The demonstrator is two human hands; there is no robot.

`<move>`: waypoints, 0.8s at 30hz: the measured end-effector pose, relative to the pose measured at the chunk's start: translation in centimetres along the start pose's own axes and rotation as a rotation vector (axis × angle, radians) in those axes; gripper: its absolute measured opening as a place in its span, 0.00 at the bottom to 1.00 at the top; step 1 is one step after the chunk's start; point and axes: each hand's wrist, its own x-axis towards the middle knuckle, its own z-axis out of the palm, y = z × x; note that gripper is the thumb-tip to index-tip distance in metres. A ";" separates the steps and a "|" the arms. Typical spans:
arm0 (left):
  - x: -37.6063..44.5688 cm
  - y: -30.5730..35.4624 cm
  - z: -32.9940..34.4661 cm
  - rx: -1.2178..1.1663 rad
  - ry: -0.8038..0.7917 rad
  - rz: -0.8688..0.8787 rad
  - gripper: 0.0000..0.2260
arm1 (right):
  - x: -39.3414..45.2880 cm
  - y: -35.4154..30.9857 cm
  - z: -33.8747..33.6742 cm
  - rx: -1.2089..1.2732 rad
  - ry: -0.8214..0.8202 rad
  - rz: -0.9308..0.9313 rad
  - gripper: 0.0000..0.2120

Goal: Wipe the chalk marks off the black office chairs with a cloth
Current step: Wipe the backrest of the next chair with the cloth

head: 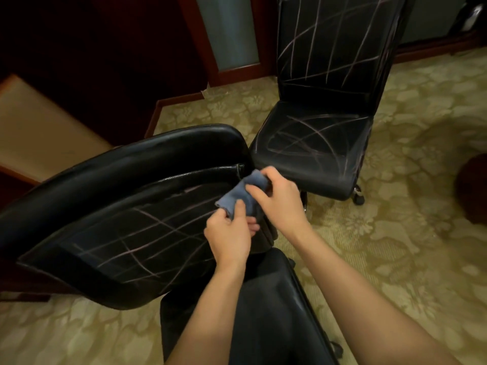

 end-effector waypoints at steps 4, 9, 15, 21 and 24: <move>1.0 2.6 -0.2 -0.102 0.076 0.063 0.10 | 2.2 -3.1 0.4 -0.074 0.065 -0.180 0.06; 2.0 1.7 0.2 -0.035 0.073 -0.007 0.10 | 1.8 -1.6 1.4 -0.073 0.038 -0.196 0.06; 1.3 0.0 0.3 0.014 -0.004 -0.055 0.07 | 0.3 0.3 1.2 -0.201 -0.082 -0.090 0.08; 1.9 1.9 0.6 -0.091 0.071 0.103 0.06 | 2.7 -2.5 -0.3 -0.240 -0.010 -0.207 0.08; 2.1 1.4 0.8 -0.098 0.074 0.083 0.06 | 2.9 -2.5 0.0 -0.302 -0.048 -0.224 0.08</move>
